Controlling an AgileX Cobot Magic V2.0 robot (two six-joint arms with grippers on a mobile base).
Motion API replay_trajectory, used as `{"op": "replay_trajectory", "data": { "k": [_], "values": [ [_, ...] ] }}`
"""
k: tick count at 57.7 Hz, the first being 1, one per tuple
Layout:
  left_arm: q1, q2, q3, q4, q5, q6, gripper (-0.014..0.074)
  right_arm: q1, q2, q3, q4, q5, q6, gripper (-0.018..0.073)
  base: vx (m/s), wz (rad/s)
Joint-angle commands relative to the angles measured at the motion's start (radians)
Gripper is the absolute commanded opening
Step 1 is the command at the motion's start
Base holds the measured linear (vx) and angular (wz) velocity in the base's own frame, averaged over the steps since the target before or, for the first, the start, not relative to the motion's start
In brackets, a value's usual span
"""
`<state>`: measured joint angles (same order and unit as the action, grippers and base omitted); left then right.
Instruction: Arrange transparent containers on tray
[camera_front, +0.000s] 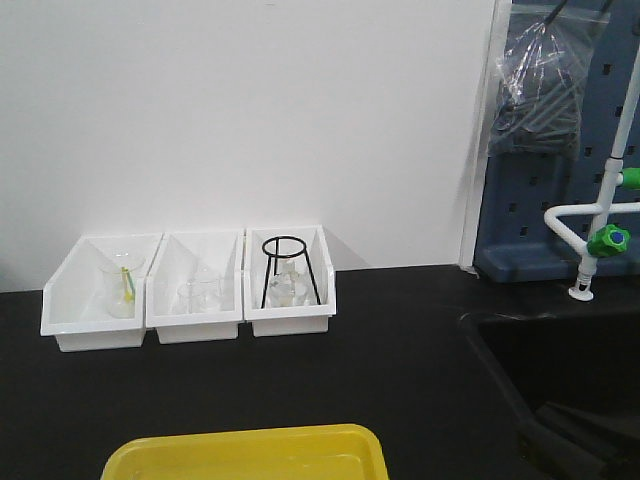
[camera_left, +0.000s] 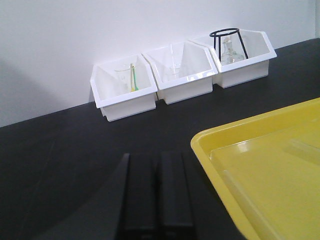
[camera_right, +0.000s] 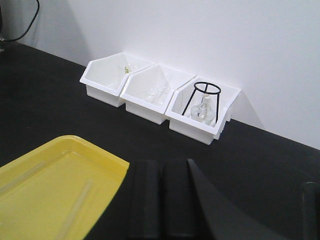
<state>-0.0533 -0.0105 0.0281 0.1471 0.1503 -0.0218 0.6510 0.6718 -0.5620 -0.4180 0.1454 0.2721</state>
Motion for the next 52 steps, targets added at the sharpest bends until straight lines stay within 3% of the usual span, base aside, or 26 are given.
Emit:
{"op": "replay_trajectory", "data": {
  "k": [1,16,28,34,39,52],
  "values": [
    [0.004,-0.023,0.031,0.001,-0.086,-0.004,-0.0007,-0.002,-0.004,-0.026,-0.012,-0.082,-0.002,-0.0013,0.00,0.00],
    [0.004,-0.023,0.031,0.001,-0.086,-0.004,-0.0007,-0.002,-0.004,-0.026,0.047,-0.065,-0.029,-0.0013,0.00,0.00],
    [0.004,-0.023,0.031,0.001,-0.086,-0.004,-0.0007,-0.003,-0.068,0.111,0.255,-0.081,-0.294,-0.0013,0.00,0.00],
    [0.004,-0.023,0.031,0.001,-0.086,-0.004,-0.0007,-0.008,-0.142,0.221,0.313,-0.127,-0.344,-0.0013,0.00,0.00],
    [0.004,-0.023,0.031,0.001,-0.086,-0.004,-0.0007,-0.061,-0.208,0.294,0.343,-0.165,-0.339,-0.0013,0.00,0.00],
    [0.004,-0.023,0.031,0.002,-0.085,-0.004,-0.0007,-0.313,-0.411,0.439,0.350,-0.164,-0.304,-0.0013,0.00,0.00]
  ]
}}
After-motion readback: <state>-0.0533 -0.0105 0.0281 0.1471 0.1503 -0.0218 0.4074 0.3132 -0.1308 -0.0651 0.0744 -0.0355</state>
